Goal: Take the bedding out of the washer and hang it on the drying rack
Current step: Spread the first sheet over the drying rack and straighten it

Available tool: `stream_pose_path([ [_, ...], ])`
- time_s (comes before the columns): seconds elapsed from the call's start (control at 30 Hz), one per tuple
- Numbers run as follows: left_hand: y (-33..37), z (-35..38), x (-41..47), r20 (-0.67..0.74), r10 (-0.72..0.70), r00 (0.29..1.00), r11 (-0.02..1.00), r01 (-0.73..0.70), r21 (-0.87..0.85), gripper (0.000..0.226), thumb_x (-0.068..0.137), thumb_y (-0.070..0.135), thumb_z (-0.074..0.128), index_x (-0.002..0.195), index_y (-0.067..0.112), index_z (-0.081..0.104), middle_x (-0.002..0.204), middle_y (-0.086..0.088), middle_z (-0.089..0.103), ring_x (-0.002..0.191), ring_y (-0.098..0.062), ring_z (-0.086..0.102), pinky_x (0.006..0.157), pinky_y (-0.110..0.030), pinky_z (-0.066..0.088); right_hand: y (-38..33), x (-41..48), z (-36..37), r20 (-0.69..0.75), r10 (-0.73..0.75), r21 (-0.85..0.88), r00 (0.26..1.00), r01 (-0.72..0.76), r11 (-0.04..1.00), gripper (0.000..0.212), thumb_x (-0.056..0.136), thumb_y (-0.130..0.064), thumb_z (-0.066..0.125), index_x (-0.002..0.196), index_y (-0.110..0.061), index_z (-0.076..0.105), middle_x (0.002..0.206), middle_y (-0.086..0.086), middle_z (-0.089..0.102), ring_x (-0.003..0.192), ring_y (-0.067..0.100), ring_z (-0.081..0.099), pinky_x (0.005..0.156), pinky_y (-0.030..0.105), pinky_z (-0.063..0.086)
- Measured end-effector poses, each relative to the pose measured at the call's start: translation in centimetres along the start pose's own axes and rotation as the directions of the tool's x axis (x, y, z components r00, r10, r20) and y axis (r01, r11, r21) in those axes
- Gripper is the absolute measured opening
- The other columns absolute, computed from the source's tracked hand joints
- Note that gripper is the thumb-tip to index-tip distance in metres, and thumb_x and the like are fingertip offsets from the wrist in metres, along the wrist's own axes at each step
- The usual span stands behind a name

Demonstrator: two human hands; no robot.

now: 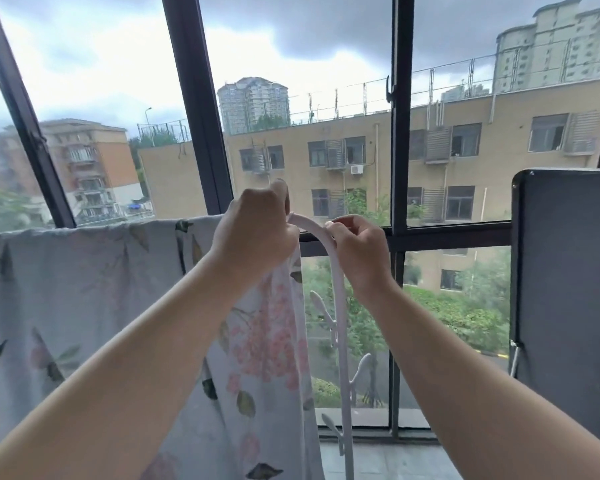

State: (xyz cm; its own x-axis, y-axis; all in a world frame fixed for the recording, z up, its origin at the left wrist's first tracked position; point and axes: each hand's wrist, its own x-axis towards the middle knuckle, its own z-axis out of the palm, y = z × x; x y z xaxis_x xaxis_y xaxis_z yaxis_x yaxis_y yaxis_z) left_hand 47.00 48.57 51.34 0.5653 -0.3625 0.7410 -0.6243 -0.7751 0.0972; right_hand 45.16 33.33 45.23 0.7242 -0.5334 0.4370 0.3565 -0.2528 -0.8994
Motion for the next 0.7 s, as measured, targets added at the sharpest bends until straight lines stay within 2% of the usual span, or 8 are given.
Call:
stream_pose_path([
  [0.1, 0.3, -0.2, 0.0, -0.006, 0.01, 1.0, 0.999, -0.011, -0.042, 0.015, 0.08, 0.013, 0.068, 0.084, 0.016, 0.054, 0.069, 0.0, 0.061, 0.065, -0.017, 0.059, 0.058, -0.028, 0.052, -0.5, 0.5, 0.2, 0.167, 0.155, 0.044, 0.974, -0.164, 0.985, 0.035, 0.098, -0.039, 0.057, 0.097, -0.009, 0.075, 0.071, -0.011, 0.071, 0.076, 0.018, 0.057, 0.067, 0.028, 0.045],
  [0.17, 0.6, -0.4, 0.0, -0.001, 0.012, 1.0, 0.997, -0.012, -0.071, 0.014, 0.08, 0.012, 0.069, 0.084, 0.015, 0.055, 0.069, 0.001, 0.061, 0.063, -0.015, 0.059, 0.057, -0.026, 0.051, -0.4, 0.7, 0.4, 0.283, 0.235, 0.006, 0.93, -0.247, 0.969, 0.055, 0.101, -0.057, 0.045, 0.088, -0.015, 0.079, 0.082, -0.008, 0.077, 0.084, 0.021, 0.065, 0.085, 0.035, 0.05],
  [0.27, 1.2, -0.8, -0.2, 0.029, -0.001, 1.0, 0.995, 0.003, -0.095, 0.014, 0.08, 0.011, 0.071, 0.083, 0.014, 0.057, 0.07, 0.001, 0.061, 0.063, -0.012, 0.058, 0.055, -0.022, 0.047, -0.3, 1.0, 0.7, 0.374, 0.302, 0.031, 0.877, -0.337, 0.941, 0.071, 0.103, -0.063, 0.03, 0.079, -0.017, 0.079, 0.087, -0.004, 0.079, 0.098, 0.023, 0.069, 0.1, 0.045, 0.049],
  [0.37, 1.8, -1.2, -0.4, 0.063, -0.014, 0.998, 0.991, 0.023, -0.131, 0.013, 0.079, 0.01, 0.073, 0.081, 0.014, 0.06, 0.071, 0.003, 0.062, 0.065, -0.008, 0.057, 0.053, -0.015, 0.04, -0.4, 1.7, 0.3, 0.481, 0.371, 0.053, 0.794, -0.449, 0.892, 0.077, 0.103, -0.064, 0.024, 0.083, -0.013, 0.078, 0.09, 0.001, 0.079, 0.101, 0.025, 0.069, 0.099, 0.045, 0.049],
  [0.47, 2.6, -1.5, -0.6, 0.113, -0.006, 0.994, 0.99, 0.022, -0.141, 0.012, 0.079, 0.01, 0.072, 0.082, 0.014, 0.062, 0.073, 0.004, 0.061, 0.068, -0.007, 0.055, 0.053, -0.014, 0.038, -0.5, 2.1, 0.0, 0.545, 0.384, -0.012, 0.745, -0.451, 0.892, 0.076, 0.103, -0.064, 0.022, 0.095, -0.011, 0.076, 0.092, 0.002, 0.078, 0.095, 0.024, 0.07, 0.09, 0.038, 0.051],
  [0.57, 3.5, -1.4, -1.0, 0.213, 0.038, 0.976, 0.99, -0.008, -0.14, 0.014, 0.077, 0.008, 0.068, 0.086, 0.017, 0.062, 0.079, 0.004, 0.061, 0.074, -0.011, 0.057, 0.055, -0.018, 0.042, -0.3, 2.8, -0.3, 0.474, 0.35, -0.016, 0.808, -0.39, 0.921, 0.07, 0.104, -0.06, 0.03, 0.115, -0.005, 0.071, 0.096, 0.005, 0.074, 0.106, 0.032, 0.068, 0.095, 0.041, 0.051],
  [0.63, 4.4, -1.1, -1.3, 0.258, 0.075, 0.963, 0.989, -0.038, -0.146, 0.018, 0.077, 0.005, 0.064, 0.088, 0.019, 0.062, 0.088, 0.005, 0.059, 0.08, -0.009, 0.056, 0.059, -0.017, 0.043, -0.2, 3.1, -0.9, 0.404, 0.326, 0.022, 0.855, -0.365, 0.931, 0.066, 0.103, -0.059, 0.036, 0.127, -0.003, 0.064, 0.107, 0.006, 0.074, 0.107, 0.028, 0.067, 0.095, 0.04, 0.051],
  [0.7, 5.5, -0.7, -1.5, 0.26, 0.106, 0.96, 0.984, -0.063, -0.169, 0.019, 0.078, 0.004, 0.063, 0.089, 0.019, 0.061, 0.094, 0.005, 0.057, 0.08, -0.003, 0.051, 0.058, -0.013, 0.036, 0.1, 3.3, -1.7, 0.377, 0.29, 0.057, 0.88, -0.335, 0.941, 0.064, 0.102, -0.058, 0.042, 0.125, -0.004, 0.065, 0.112, 0.005, 0.073, 0.105, 0.022, 0.066, 0.097, 0.04, 0.051],
])
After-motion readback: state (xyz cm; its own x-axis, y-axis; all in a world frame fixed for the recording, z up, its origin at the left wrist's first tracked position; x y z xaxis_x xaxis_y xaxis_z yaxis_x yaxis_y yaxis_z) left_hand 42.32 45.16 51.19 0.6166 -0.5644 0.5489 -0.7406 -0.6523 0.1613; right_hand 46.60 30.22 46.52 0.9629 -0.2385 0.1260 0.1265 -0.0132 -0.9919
